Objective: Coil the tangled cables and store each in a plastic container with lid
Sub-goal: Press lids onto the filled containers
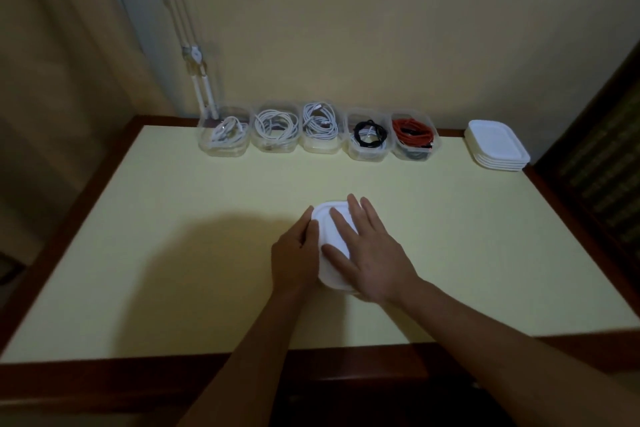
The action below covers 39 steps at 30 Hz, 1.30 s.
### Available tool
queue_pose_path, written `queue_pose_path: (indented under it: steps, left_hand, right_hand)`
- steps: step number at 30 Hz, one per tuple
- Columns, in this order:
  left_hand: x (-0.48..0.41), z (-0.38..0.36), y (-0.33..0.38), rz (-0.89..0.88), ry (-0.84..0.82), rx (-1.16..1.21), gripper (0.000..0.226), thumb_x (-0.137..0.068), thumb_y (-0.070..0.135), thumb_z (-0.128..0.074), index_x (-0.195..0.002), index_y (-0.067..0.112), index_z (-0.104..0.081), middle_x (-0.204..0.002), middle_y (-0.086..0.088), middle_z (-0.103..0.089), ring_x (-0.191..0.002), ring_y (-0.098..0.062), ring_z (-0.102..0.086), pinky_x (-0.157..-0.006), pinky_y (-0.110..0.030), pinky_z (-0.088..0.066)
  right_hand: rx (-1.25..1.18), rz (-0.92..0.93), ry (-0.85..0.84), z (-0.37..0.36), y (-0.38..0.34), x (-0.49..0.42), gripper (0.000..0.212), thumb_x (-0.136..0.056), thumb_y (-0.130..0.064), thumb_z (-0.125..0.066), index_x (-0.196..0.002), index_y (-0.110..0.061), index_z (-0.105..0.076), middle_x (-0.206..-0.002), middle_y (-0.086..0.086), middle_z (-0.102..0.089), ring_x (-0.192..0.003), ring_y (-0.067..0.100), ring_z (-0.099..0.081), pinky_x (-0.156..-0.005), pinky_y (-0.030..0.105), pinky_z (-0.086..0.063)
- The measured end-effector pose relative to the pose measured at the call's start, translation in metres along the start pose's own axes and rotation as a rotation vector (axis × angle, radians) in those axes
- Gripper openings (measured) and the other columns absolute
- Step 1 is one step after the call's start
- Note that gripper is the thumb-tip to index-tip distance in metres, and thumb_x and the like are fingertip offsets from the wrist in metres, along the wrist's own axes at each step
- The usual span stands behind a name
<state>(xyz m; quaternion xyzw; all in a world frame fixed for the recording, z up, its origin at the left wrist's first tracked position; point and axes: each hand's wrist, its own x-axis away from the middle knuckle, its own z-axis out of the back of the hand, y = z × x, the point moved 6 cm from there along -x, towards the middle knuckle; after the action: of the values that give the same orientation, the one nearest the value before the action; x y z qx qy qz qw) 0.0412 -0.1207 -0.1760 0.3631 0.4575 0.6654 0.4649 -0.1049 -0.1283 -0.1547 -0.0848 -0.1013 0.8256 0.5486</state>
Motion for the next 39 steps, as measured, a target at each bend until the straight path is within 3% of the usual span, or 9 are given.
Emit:
queue_pose_path:
  steps: [4, 8, 13, 15, 25, 29, 32, 35, 39]
  left_hand:
    - [0.006, 0.037, -0.012, -0.003, -0.042, -0.083, 0.041, -0.106, 0.027, -0.044, -0.147, 0.029, -0.049, -0.137, -0.004, -0.063, -0.121, -0.023, -0.06, -0.101, -0.031, -0.045]
    - [0.011, 0.083, -0.028, -0.048, -0.049, -0.217, 0.046, -0.108, 0.029, -0.04, -0.153, 0.03, -0.038, -0.137, -0.01, -0.062, -0.12, -0.026, -0.061, -0.087, -0.023, -0.04]
    - [0.001, 0.146, -0.039, -0.139, 0.06, -0.395, 0.061, -0.096, 0.047, -0.032, -0.149, 0.021, -0.046, -0.125, -0.018, -0.068, -0.11, -0.034, -0.066, -0.097, -0.044, -0.051]
    - [-0.007, 0.165, -0.041, -0.153, 0.097, -0.491, 0.054, -0.101, 0.043, -0.035, -0.148, 0.02, -0.049, -0.124, -0.016, -0.069, -0.109, -0.033, -0.067, -0.098, -0.048, -0.051]
    - [-0.036, 0.202, -0.047, -0.172, 0.147, -0.638, 0.042, -0.106, 0.027, -0.042, -0.147, 0.02, -0.05, -0.123, -0.016, -0.069, -0.108, -0.034, -0.065, -0.097, -0.043, -0.049]
    - [-0.037, 0.202, -0.045, -0.202, 0.159, -0.665, 0.042, -0.107, 0.028, -0.041, -0.147, 0.02, -0.049, -0.12, -0.016, -0.07, -0.105, -0.033, -0.066, -0.095, -0.044, -0.052]
    - [-0.04, 0.2, -0.04, -0.238, 0.158, -0.798, 0.043, -0.106, 0.028, -0.041, -0.147, 0.015, -0.049, -0.121, -0.017, -0.069, -0.106, -0.035, -0.066, -0.096, -0.046, -0.05]
    - [-0.045, 0.197, -0.03, -0.301, 0.182, -0.977, 0.043, -0.104, 0.031, -0.046, -0.141, 0.011, -0.054, -0.126, -0.017, -0.067, -0.107, -0.038, -0.066, -0.097, -0.053, -0.049]
    - [-0.042, 0.168, 0.002, -0.432, 0.316, -1.083, 0.048, -0.102, 0.041, -0.046, -0.13, 0.006, -0.064, -0.129, -0.016, -0.067, -0.113, -0.038, -0.065, -0.094, -0.056, -0.051]
  right_hand:
    - [0.001, -0.008, 0.027, -0.011, -0.039, 0.0, 0.08, -0.093, -0.072, -0.005, -0.162, -0.031, -0.011, -0.17, 0.001, 0.008, -0.155, 0.018, 0.015, -0.118, 0.042, -0.032]
    - [-0.012, 0.006, 0.042, -0.024, -0.087, -0.012, 0.076, -0.096, -0.069, -0.01, -0.161, -0.031, -0.016, -0.171, 0.001, 0.005, -0.156, 0.019, 0.013, -0.115, 0.043, -0.036]
    - [-0.105, 0.032, 0.11, -0.04, -0.145, -0.036, 0.064, -0.101, -0.057, -0.032, -0.155, -0.023, -0.032, -0.17, 0.008, -0.008, -0.157, 0.026, 0.0, -0.103, 0.048, -0.047]
    - [-0.123, 0.038, 0.138, -0.045, -0.162, -0.046, 0.06, -0.102, -0.052, -0.04, -0.153, -0.021, -0.034, -0.169, 0.01, -0.012, -0.156, 0.029, -0.004, -0.1, 0.048, -0.049]
    - [-0.097, 0.056, 0.15, -0.061, -0.2, -0.081, 0.077, -0.094, -0.059, -0.016, -0.15, -0.012, -0.042, -0.164, 0.02, -0.024, -0.152, 0.04, -0.018, -0.103, 0.053, -0.048]
    - [-0.106, 0.065, 0.106, -0.063, -0.2, -0.082, 0.079, -0.093, -0.06, -0.013, -0.151, -0.013, -0.039, -0.165, 0.021, -0.021, -0.152, 0.04, -0.015, -0.106, 0.055, -0.044]
    - [-0.102, 0.115, 0.044, -0.06, -0.195, -0.086, 0.072, -0.099, -0.059, -0.026, -0.155, -0.014, -0.034, -0.166, 0.019, -0.018, -0.154, 0.038, -0.012, -0.111, 0.058, -0.039]
    - [-0.166, 0.147, 0.056, -0.044, -0.181, -0.089, 0.069, -0.104, -0.054, -0.035, -0.16, -0.016, -0.021, -0.169, 0.014, -0.008, -0.156, 0.033, -0.005, -0.121, 0.058, -0.022]
    - [-0.362, -0.094, 0.109, -0.021, -0.113, -0.067, 0.064, -0.107, -0.047, -0.029, -0.162, -0.019, -0.013, -0.17, 0.008, 0.0, -0.157, 0.027, 0.004, -0.126, 0.052, -0.007]
